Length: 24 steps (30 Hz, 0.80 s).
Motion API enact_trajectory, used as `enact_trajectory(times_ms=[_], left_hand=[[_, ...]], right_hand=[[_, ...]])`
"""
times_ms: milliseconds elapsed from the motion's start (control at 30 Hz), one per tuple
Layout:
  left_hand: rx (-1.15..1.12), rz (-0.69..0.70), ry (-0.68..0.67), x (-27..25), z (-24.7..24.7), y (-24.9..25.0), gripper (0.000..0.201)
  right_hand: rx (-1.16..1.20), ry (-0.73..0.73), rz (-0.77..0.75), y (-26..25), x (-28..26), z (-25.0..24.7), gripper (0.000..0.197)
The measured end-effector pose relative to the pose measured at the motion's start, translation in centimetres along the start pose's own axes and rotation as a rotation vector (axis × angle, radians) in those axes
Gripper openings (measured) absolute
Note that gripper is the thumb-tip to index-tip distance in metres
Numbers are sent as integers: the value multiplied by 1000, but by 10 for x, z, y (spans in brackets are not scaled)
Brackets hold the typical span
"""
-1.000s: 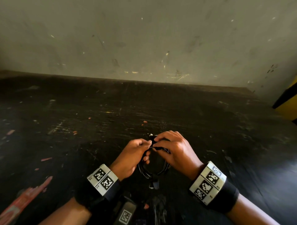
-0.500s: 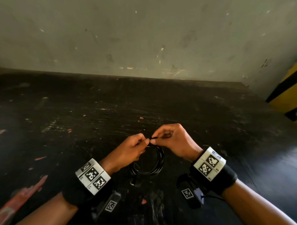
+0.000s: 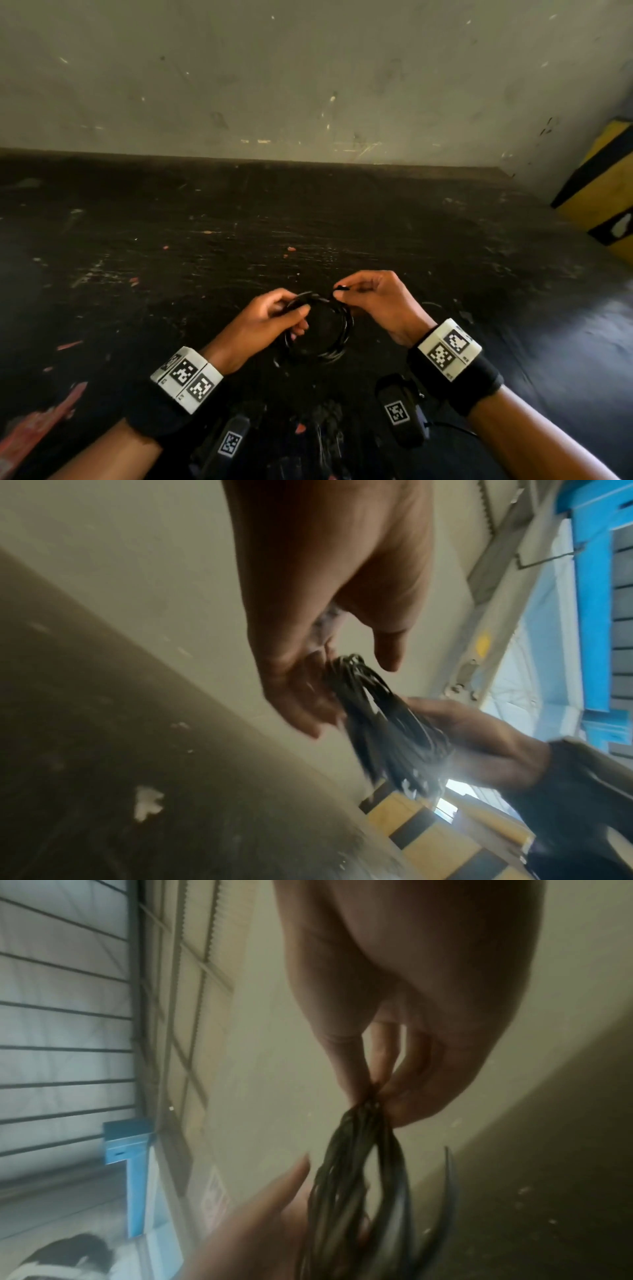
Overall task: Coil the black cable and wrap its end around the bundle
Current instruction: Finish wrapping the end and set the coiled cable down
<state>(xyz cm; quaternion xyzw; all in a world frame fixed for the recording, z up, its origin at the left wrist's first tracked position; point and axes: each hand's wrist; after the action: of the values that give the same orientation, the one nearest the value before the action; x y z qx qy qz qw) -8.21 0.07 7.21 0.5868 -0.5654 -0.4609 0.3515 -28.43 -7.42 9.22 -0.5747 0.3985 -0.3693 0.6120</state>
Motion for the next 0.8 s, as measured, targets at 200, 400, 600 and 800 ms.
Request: enact_trajectory(times_ms=[200,400,600,800], left_hand=[[-257,-210,99,-1,5,-36,11],[-131,-298,182,6,12,-68,9],[51,-371,249,8,19,-100,12],[120,-455,236,8,17,-121,19]], right_hand=[[218,175,162,33,-2,-18,16],[132,168,275,83,-1,-17,11],[-243,79,354,116,3,-1,13],[-424,28,393,123,6,0,12]])
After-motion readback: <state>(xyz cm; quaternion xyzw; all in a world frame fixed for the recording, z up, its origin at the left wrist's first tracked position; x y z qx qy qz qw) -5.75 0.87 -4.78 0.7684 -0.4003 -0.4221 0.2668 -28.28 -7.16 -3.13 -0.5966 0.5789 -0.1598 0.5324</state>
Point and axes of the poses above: each hand's wrist, its own x-axis towards the middle knuckle, its own z-axis out of the palm, y = z × x, and after that the axes turned 13 degrees about x, right-handed
